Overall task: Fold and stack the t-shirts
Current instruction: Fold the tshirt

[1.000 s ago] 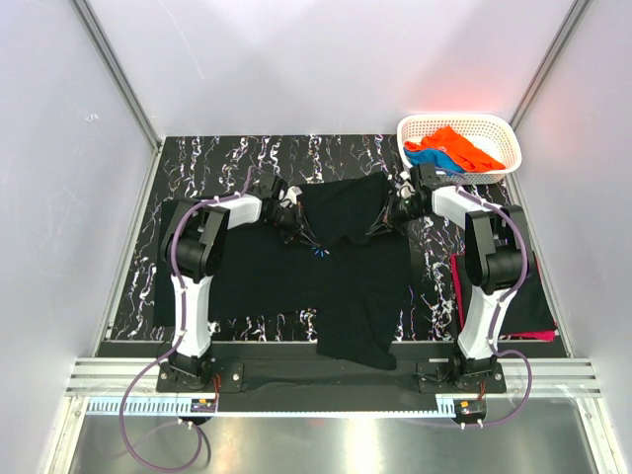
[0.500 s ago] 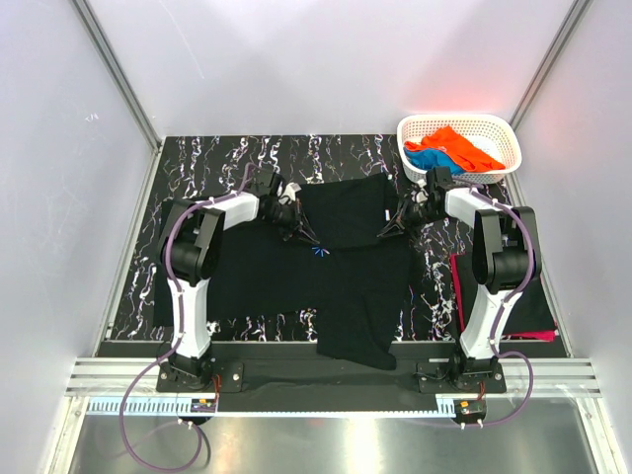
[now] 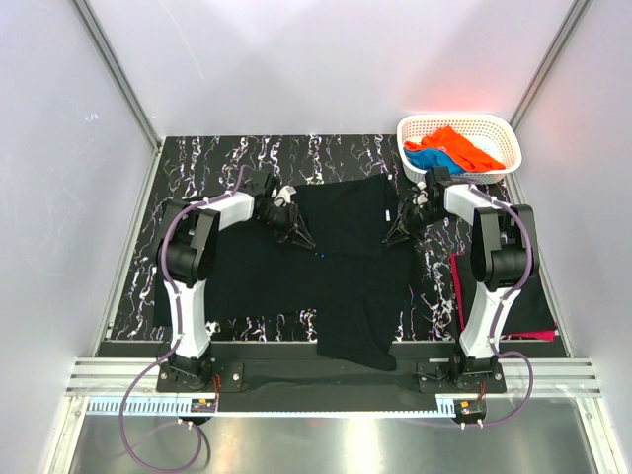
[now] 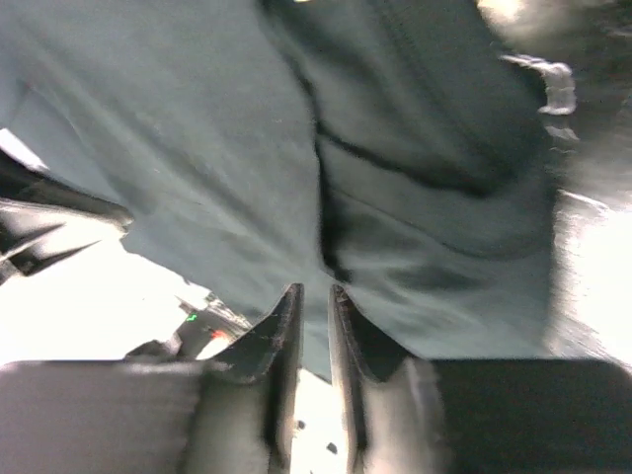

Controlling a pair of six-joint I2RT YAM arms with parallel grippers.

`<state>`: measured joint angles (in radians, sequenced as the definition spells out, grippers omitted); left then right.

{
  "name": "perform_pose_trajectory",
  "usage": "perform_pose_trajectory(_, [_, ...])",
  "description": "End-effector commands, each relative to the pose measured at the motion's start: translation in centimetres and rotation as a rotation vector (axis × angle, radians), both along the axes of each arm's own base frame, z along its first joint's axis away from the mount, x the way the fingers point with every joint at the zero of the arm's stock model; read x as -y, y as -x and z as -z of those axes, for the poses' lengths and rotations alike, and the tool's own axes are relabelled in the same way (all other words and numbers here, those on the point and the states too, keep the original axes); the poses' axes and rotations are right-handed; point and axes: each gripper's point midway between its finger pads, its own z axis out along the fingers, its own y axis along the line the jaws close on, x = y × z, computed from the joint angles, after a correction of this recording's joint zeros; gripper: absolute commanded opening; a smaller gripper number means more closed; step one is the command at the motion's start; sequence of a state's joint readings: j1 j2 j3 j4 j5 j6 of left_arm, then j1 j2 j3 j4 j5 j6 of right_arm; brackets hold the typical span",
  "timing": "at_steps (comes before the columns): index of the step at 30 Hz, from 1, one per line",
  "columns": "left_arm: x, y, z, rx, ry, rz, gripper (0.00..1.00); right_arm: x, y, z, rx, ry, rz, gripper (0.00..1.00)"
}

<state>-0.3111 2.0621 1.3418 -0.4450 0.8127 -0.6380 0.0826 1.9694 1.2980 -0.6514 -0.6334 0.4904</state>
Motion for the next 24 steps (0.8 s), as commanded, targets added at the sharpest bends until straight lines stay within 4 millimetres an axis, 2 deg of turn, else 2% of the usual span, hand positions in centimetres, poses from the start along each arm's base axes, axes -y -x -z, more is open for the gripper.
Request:
perform_pose_trajectory(1, [-1.8,-0.2,-2.9,0.081,-0.003,0.018,0.23,2.8,-2.5,-2.5,0.138,0.188,-0.023,0.29])
perform_pose_trajectory(3, [-3.3,-0.7,-3.8,0.133,-0.040,0.010,0.26,3.8,-4.5,-3.4,0.200,0.261,-0.007,0.35])
perform_pose_trajectory(4, [-4.6,-1.0,-5.1,0.176,-0.051,-0.001,0.29,4.0,-6.5,-5.1,0.261,0.279,0.011,0.40])
perform_pose_trajectory(5, [-5.5,-1.2,-5.6,0.190,-0.062,-0.014,0.31,4.1,-7.5,-5.5,0.286,0.295,0.017,0.41])
perform_pose_trajectory(6, [-6.4,-1.5,-5.9,0.204,-0.080,-0.032,0.30,4.4,-8.6,-5.1,0.293,0.318,0.022,0.41])
perform_pose_trajectory(7, [-8.3,-2.2,-6.5,0.218,-0.095,-0.074,0.30,4.4,-10.5,-6.7,0.353,0.321,0.032,0.41])
perform_pose_trajectory(8, [-9.5,-2.5,-7.3,0.248,-0.109,-0.104,0.30,4.4,-11.5,-6.9,0.371,0.328,0.043,0.41])
perform_pose_trajectory(9, [-11.0,-3.1,-7.3,0.267,-0.155,-0.143,0.29,4.5,-12.7,-6.2,0.377,0.347,0.055,0.40])
perform_pose_trajectory(10, [-13.3,-3.8,-7.3,0.275,-0.191,-0.200,0.29,4.3,-14.3,-7.5,0.421,0.348,0.074,0.39])
perform_pose_trajectory(12, [-16.5,-4.6,-6.8,0.270,-0.263,-0.281,0.30,3.8,-16.1,-6.9,0.449,0.378,0.085,0.38])
perform_pose_trajectory(13, [-18.7,-5.1,-6.5,0.260,-0.298,-0.343,0.30,3.5,-17.2,-7.7,0.478,0.379,0.097,0.38])
perform_pose_trajectory(14, [-20.0,-5.4,-5.7,0.245,-0.335,-0.373,0.30,3.3,-17.8,-7.5,0.485,0.393,0.118,0.38])
perform_pose_trajectory(15, [-21.4,-5.8,-5.1,0.239,-0.383,-0.407,0.30,2.9,-18.3,-6.5,0.474,0.399,0.121,0.39])
perform_pose_trajectory(16, [-23.1,-6.3,-4.7,0.230,-0.410,-0.449,0.30,1.8,-18.7,-6.9,0.490,0.396,0.116,0.40])
perform_pose_trajectory(17, [-24.1,-6.5,-4.0,0.215,-0.444,-0.474,0.30,1.5,-19.1,-6.7,0.502,0.420,0.121,0.40])
perform_pose_trajectory(18, [-25.4,-6.8,-3.6,0.209,-0.490,-0.509,0.29,1.2,-19.4,-5.8,0.499,0.441,0.117,0.41])
perform_pose_trajectory(19, [-26.6,-7.5,-3.7,0.221,-0.492,-0.560,0.29,-0.1,-19.6,-6.0,0.524,0.450,0.097,0.41])
perform_pose_trajectory(21, [-28.7,-8.1,-3.1,0.222,-0.533,-0.627,0.29,-0.7,-20.1,-4.9,0.527,0.485,0.087,0.42])
perform_pose_trajectory(23, [-29.9,-9.0,-2.9,0.230,-0.544,-0.671,0.30,-1.1,-21.0,-5.1,0.556,0.505,0.083,0.43])
perform_pose_trajectory(24, [-30.9,-9.2,-2.6,0.224,-0.558,-0.695,0.30,-1.3,-21.2,-4.3,0.549,0.511,0.072,0.43])
